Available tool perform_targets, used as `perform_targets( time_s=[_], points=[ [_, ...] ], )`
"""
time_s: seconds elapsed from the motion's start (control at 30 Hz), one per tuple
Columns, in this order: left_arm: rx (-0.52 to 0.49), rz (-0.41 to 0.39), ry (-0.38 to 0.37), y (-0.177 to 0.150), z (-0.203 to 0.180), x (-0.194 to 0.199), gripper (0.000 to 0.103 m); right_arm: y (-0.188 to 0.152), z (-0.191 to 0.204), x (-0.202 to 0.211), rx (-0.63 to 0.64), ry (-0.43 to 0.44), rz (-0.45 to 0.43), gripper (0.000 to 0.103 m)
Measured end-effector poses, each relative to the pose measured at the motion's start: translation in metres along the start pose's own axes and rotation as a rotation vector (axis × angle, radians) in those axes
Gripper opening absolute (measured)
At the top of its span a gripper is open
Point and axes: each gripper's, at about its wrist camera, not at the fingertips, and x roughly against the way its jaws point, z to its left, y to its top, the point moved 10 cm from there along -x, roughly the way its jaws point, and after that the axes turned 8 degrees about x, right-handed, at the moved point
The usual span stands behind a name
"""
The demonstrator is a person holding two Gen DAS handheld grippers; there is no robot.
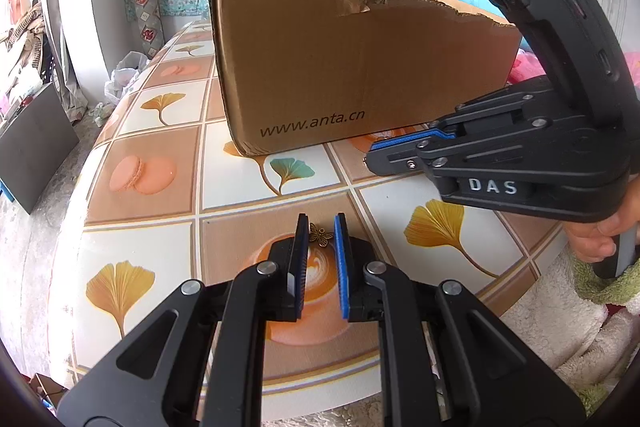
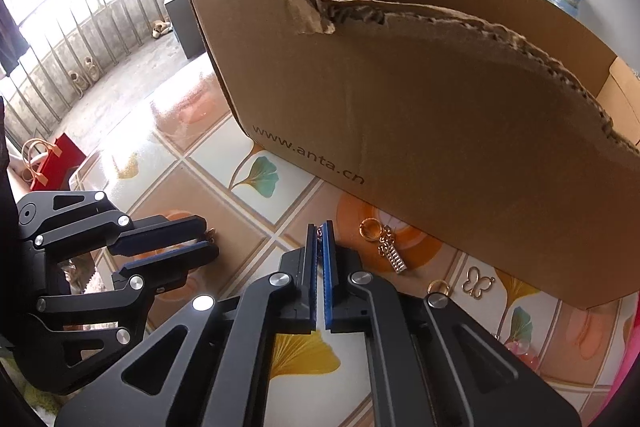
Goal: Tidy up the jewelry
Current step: 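Hold the gold charm in the left tool while the right tool closes near another charm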
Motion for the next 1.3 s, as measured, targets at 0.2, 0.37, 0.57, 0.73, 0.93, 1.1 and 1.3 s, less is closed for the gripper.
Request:
perform_targets(
  time_s=[0.2,0.37,0.57,0.73,0.93,1.1,1.3],
  points=[
    [0.000,0.000,0.000,0.000,0.000,0.001,0.012,-0.012,-0.005,0.021,-0.063,0.029,-0.012,0.002],
    [0.002,-0.004,0.000,0.001,0.000,0.002,0.012,-0.019,-0.010,0.036,-0.081,0.032,-0.032,0.004],
    [0.008,-0.004,-0.003,0.002,0.000,0.003,0.012,-0.006,-0.004,0.021,0.001,-0.004,-0.017,0.025],
    [0.010,-0.006,-0.005,0.002,0.000,0.003,0.012,0.003,-0.002,0.002,0.032,-0.003,0.009,0.023],
    [0.012,-0.009,-0.008,0.002,0.000,0.003,0.012,0.009,0.001,0.000,0.047,-0.002,0.011,0.004],
    [0.014,-0.012,-0.010,0.001,0.001,0.004,0.012,0.009,-0.008,0.010,-0.046,0.049,-0.013,0.002],
    [0.017,-0.012,-0.011,0.001,0.000,0.004,0.012,0.009,-0.020,0.042,-0.130,0.099,-0.068,0.002]
  ],
)
